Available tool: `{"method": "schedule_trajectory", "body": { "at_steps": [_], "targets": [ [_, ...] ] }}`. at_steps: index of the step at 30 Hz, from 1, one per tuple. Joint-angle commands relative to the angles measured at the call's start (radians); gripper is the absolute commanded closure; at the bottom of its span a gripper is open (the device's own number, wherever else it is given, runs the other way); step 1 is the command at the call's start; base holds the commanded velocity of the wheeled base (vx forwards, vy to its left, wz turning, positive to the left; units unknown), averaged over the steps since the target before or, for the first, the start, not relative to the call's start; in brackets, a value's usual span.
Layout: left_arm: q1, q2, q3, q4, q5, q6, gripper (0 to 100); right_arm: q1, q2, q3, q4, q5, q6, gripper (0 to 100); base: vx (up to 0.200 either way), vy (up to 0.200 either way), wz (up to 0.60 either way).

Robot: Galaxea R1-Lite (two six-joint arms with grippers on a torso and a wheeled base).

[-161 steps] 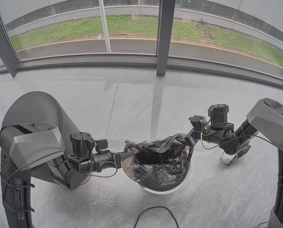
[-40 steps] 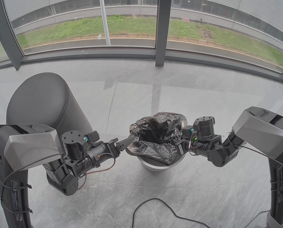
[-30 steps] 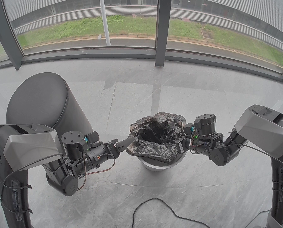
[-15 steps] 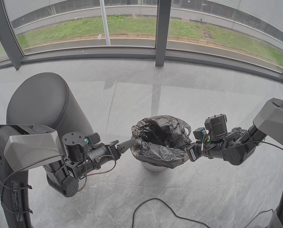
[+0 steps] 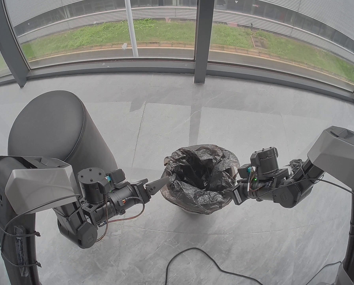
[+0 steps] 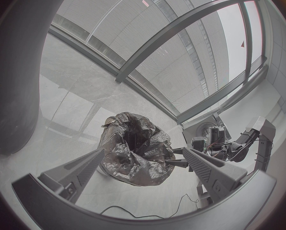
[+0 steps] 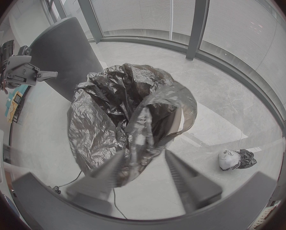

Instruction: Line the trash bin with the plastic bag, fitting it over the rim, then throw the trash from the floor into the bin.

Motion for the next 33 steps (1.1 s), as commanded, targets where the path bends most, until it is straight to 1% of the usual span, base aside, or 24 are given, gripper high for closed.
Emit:
{"method": "schedule_trajectory", "body": {
  "at_steps": [1,2,7,11,12,14,21,25,29,33],
  "targets": [
    [0.002,0.002,0.002,0.000,0.000,-0.001,0,0.001,0.040,-0.009,0.001,-0.009,-0.001,0,0.000,0.000,0.00],
    [0.002,0.002,0.000,0.000,0.000,-0.001,0,0.001,0.037,-0.002,0.001,-0.018,-0.001,0,0.000,0.000,0.00],
    [0.002,0.008,0.000,0.000,0.000,-0.001,0,-0.008,0.003,0.029,-0.004,-0.119,0.000,0,0.000,0.000,0.00],
    [-0.001,0.010,0.002,0.000,0.001,0.001,0,-0.033,0.000,-0.003,-0.007,-0.145,0.000,0,0.000,0.000,0.00],
    [-0.001,0.010,0.002,0.000,0.001,0.009,0,-0.047,-0.002,-0.029,-0.007,-0.173,0.000,0,0.000,0.000,0.00],
    [-0.001,0.008,0.004,0.000,0.001,0.015,0,-0.062,-0.003,-0.048,-0.007,-0.193,0.000,0,0.000,0.000,0.00],
    [-0.001,0.002,0.005,0.000,0.001,0.019,0,-0.094,-0.035,-0.040,-0.006,-0.202,-0.001,0,0.000,0.000,0.00],
    [-0.001,0.002,0.005,0.000,0.001,0.021,0,-0.099,-0.040,-0.029,-0.007,-0.205,-0.001,0,0.000,0.000,0.00],
    [-0.003,0.002,0.005,0.000,0.003,0.021,0,-0.088,-0.039,-0.023,-0.010,-0.193,0.000,0,0.000,0.000,0.00],
    [-0.003,0.002,0.007,0.000,0.006,0.021,0,-0.056,-0.039,-0.072,-0.012,-0.191,0.000,0,0.000,0.000,0.00]
  ]
}}
